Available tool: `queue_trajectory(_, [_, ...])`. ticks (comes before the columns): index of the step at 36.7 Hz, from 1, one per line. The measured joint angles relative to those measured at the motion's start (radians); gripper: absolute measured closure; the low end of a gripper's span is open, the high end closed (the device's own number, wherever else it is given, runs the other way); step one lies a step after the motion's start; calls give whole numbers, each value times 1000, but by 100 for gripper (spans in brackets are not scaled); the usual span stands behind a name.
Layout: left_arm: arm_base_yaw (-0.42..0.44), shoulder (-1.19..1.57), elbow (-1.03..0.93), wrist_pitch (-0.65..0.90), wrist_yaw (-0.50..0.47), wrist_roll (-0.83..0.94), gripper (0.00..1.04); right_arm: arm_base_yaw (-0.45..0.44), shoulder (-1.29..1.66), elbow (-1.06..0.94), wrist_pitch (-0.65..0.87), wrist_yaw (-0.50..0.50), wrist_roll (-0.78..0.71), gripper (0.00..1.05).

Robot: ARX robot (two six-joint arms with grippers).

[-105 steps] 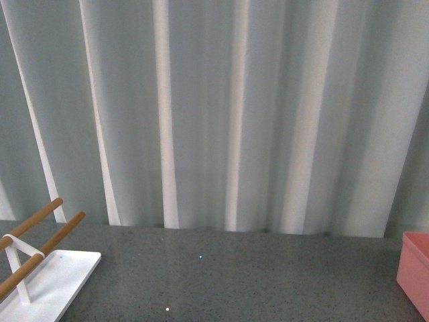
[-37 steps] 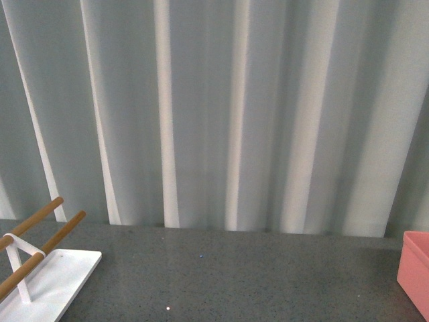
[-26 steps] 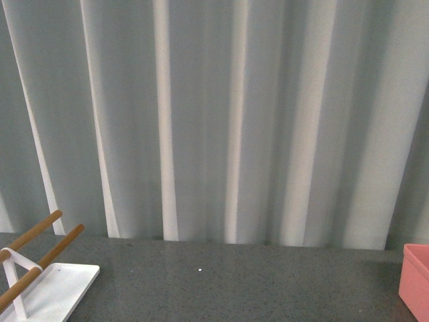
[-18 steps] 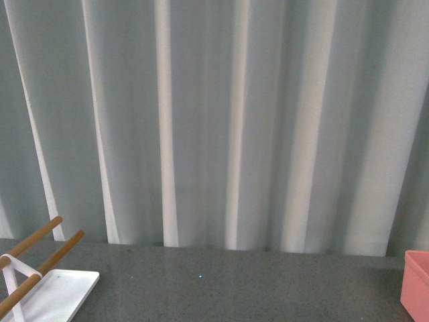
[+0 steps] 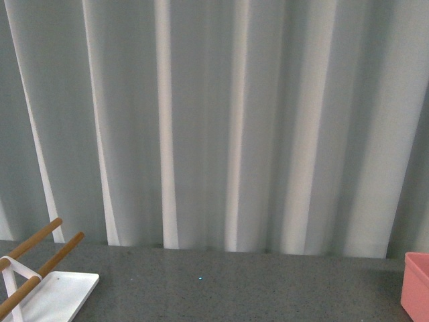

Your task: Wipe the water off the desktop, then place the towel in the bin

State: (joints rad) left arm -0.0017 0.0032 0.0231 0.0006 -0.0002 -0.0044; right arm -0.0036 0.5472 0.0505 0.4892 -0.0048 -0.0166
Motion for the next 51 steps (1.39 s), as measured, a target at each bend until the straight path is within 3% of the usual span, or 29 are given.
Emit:
queue_trajectory(8, [0, 0, 0, 0, 0, 0, 7, 1, -66, -35, -13, 0, 1, 101])
queue_trajectory(34, [0, 0, 0, 0, 0, 0, 7, 1, -376, -36, -315, 1, 6, 101])
queue_trajectory(38, [0, 0, 0, 0, 0, 0, 7, 1, -500, -36, -474, 1, 6, 101])
queue_trajectory(47, [0, -1, 0, 0, 0, 0, 7, 1, -543, -36, -489, 3, 6, 101])
queue_trajectory(48, [0, -1, 0, 0, 0, 0, 7, 1, -543, -36, -489, 3, 6, 100])
queue_trajectory(51, [0, -1, 0, 0, 0, 0, 7, 1, -543, -36, -489, 4, 6, 81])
